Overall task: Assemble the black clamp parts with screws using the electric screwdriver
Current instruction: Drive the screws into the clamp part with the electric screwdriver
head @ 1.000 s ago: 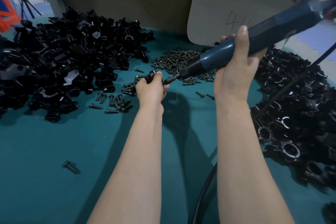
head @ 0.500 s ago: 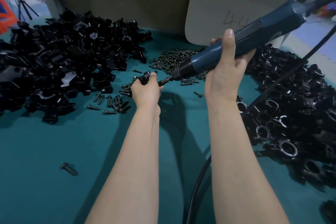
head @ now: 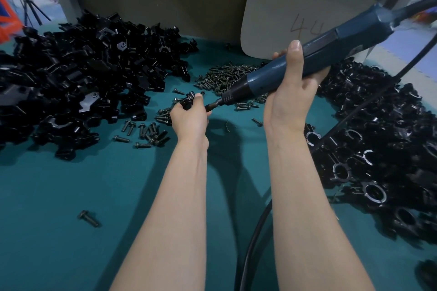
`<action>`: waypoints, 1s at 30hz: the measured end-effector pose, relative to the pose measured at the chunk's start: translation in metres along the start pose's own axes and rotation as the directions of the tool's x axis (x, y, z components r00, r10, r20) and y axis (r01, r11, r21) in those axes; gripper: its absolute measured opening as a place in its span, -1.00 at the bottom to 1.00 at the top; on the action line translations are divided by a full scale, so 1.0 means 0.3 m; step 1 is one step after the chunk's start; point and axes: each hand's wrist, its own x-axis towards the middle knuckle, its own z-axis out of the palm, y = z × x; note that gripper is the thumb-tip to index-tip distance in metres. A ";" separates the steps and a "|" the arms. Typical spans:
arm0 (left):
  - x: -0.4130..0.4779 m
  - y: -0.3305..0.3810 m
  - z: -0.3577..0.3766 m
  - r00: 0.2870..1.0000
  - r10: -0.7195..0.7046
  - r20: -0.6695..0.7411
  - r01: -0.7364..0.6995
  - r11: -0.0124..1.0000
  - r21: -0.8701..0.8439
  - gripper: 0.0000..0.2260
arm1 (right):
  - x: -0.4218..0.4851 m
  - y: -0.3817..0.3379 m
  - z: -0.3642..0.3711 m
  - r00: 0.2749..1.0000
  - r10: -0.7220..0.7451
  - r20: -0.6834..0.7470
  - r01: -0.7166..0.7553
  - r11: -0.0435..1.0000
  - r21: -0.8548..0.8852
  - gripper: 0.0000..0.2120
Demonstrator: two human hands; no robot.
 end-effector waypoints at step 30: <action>0.010 -0.010 0.003 0.998 0.019 0.053 -0.023 0.997 0.071 -0.72 | -0.014 -0.003 0.009 0.996 0.005 0.084 -0.007 1.000 0.025 -0.31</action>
